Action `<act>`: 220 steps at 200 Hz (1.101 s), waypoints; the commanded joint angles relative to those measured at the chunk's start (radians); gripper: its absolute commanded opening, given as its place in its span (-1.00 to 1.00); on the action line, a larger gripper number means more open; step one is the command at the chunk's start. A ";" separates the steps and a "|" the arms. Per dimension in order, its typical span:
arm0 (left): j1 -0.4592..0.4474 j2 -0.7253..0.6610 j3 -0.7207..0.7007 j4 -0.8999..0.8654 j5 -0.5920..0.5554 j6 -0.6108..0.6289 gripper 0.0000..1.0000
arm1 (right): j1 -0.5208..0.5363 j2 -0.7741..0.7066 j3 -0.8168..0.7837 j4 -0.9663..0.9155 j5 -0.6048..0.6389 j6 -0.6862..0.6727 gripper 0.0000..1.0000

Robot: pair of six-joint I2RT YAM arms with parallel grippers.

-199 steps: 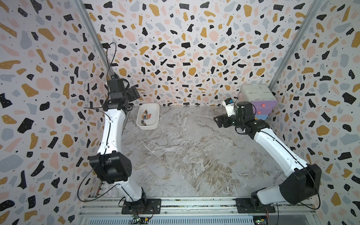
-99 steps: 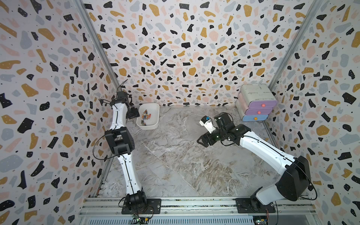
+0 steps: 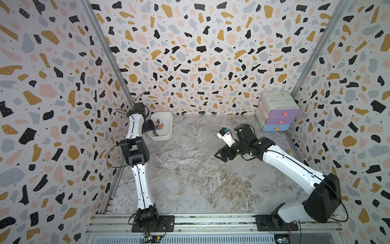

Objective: Take the batteries out of the storage box
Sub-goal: Move the storage box to the center of the board.

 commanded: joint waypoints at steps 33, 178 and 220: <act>-0.035 0.004 -0.028 0.055 0.014 -0.009 -0.16 | 0.003 -0.015 -0.047 0.000 -0.026 -0.005 0.68; -0.084 -0.188 -0.253 0.123 0.047 -0.042 -1.00 | 0.003 -0.057 -0.102 -0.005 0.037 0.003 0.66; -0.162 -0.510 -0.668 0.314 0.092 -0.110 -1.00 | 0.001 -0.190 -0.210 0.113 0.283 0.033 0.73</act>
